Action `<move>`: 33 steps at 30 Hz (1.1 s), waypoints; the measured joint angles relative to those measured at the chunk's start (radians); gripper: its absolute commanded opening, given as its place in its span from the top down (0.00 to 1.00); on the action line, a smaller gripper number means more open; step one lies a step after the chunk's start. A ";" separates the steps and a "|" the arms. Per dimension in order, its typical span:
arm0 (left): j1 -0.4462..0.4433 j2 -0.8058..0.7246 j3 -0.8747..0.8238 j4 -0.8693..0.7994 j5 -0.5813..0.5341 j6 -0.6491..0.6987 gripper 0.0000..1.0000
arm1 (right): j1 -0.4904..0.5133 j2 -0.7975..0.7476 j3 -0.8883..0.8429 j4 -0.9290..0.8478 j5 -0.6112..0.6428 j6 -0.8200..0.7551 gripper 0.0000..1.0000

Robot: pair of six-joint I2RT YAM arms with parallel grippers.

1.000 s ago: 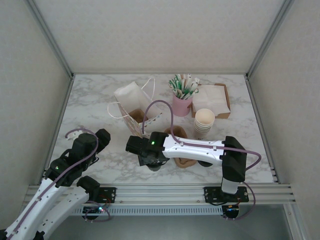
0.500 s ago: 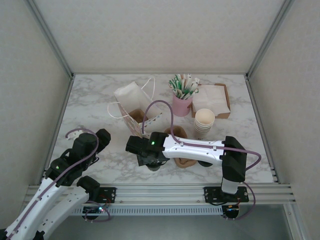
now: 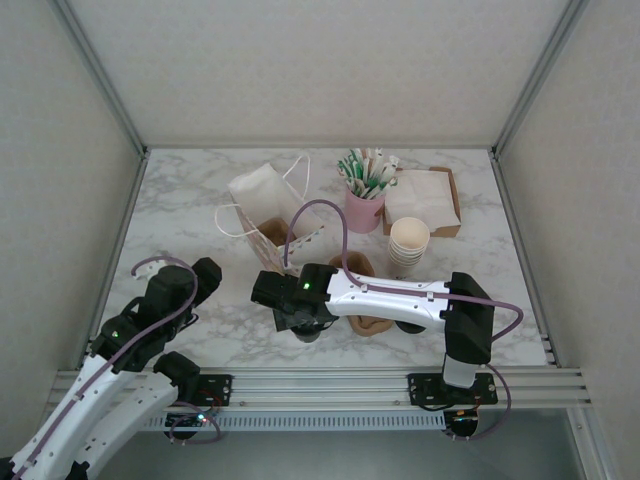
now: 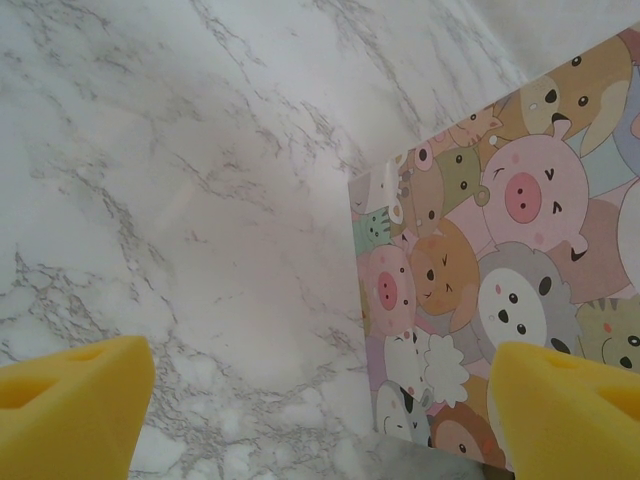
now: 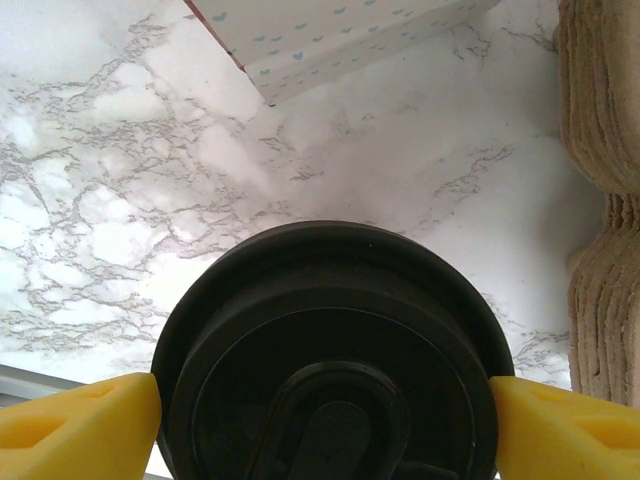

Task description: Pack the takeout coffee

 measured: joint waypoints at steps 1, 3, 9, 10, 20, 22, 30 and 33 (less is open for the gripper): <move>0.000 0.002 0.000 0.000 0.000 0.000 0.13 | 0.000 0.000 0.000 -0.001 0.002 0.000 0.17; 0.000 0.005 0.000 0.000 0.000 0.000 0.13 | -0.002 0.000 0.000 -0.002 0.004 0.000 0.19; 0.000 0.006 0.000 0.000 0.000 0.000 0.13 | -0.004 0.006 0.000 -0.007 0.018 0.003 0.20; 0.000 0.006 0.000 0.001 0.000 0.000 0.13 | -0.005 0.006 0.000 -0.007 0.018 0.003 0.20; 0.000 0.013 0.000 0.003 0.000 0.000 0.13 | -0.006 0.007 0.000 -0.007 0.018 0.003 0.28; 0.000 0.013 0.000 0.003 0.000 0.000 0.13 | -0.006 0.006 0.001 -0.009 0.019 0.000 0.32; 0.000 0.049 0.030 -0.006 -0.006 0.012 0.13 | -0.006 -0.061 0.003 -0.035 0.027 -0.072 0.35; 0.000 0.077 0.077 -0.013 -0.034 0.031 0.13 | -0.003 -0.148 0.008 -0.040 0.040 -0.141 0.36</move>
